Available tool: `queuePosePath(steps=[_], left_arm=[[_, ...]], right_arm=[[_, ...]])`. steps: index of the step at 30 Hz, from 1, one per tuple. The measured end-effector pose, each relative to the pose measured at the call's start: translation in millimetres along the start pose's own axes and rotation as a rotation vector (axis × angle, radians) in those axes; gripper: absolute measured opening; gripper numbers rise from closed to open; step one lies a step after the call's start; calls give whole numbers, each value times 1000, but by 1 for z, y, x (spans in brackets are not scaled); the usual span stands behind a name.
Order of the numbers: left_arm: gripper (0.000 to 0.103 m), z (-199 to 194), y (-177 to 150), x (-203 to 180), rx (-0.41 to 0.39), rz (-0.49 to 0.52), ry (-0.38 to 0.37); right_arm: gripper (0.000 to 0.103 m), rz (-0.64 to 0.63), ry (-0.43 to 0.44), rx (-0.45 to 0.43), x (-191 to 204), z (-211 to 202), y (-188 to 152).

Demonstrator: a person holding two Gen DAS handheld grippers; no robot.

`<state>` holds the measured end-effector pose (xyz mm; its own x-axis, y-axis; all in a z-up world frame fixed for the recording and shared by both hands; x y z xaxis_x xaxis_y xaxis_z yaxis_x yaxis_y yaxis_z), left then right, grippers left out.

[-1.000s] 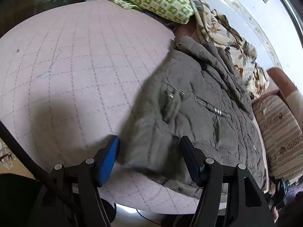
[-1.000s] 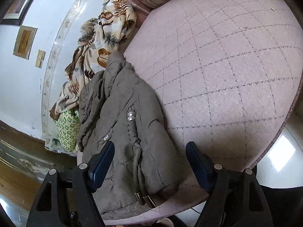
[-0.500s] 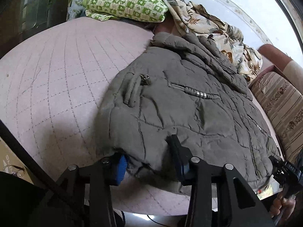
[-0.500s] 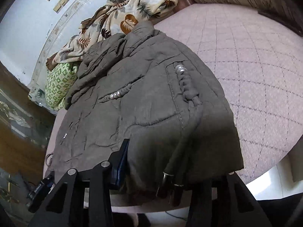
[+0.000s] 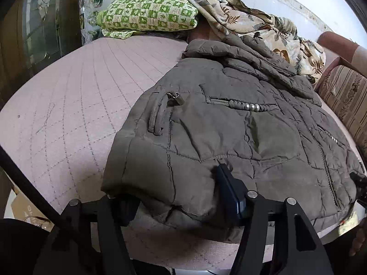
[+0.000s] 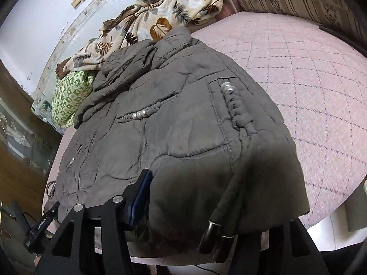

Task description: Fold large clothes

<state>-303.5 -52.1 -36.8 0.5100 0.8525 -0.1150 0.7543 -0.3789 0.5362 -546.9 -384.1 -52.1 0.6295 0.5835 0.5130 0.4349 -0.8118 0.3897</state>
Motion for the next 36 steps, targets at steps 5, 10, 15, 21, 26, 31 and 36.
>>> queuePosePath(steps=[5,10,15,21,26,31,36], left_arm=[[63,-1,-1,-3,-15,15,26],[51,-4,-3,-9,-43,55,43],[48,-6,-3,-20,-88,117,114],[42,-8,-1,-21,-92,131,121],[32,-7,-2,-29,-110,175,167],[22,-8,-1,-33,-130,195,191],[19,-11,1,-29,-129,172,159]], right_arm=[[55,-6,2,-9,1,0,0],[50,-9,3,-41,-1,-2,-2],[48,-51,-31,-53,4,-3,-2],[43,-154,-109,-140,24,-19,-1],[43,-157,-180,-67,23,-6,0],[43,-100,-133,-19,11,1,3],[27,-196,-172,-84,22,-10,2]])
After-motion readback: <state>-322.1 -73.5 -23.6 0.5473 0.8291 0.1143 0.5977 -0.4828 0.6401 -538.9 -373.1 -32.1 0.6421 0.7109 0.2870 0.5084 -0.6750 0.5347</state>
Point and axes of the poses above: each gripper's, at about its wrist camera, not at the fingertips, and z roughly the way its jaws point, x to its left, y to its top, the point moved 5 cm from there along z, roughly the way its jaws point, and after that the axes turned 12 degrees about x, right-handed, at the moved point
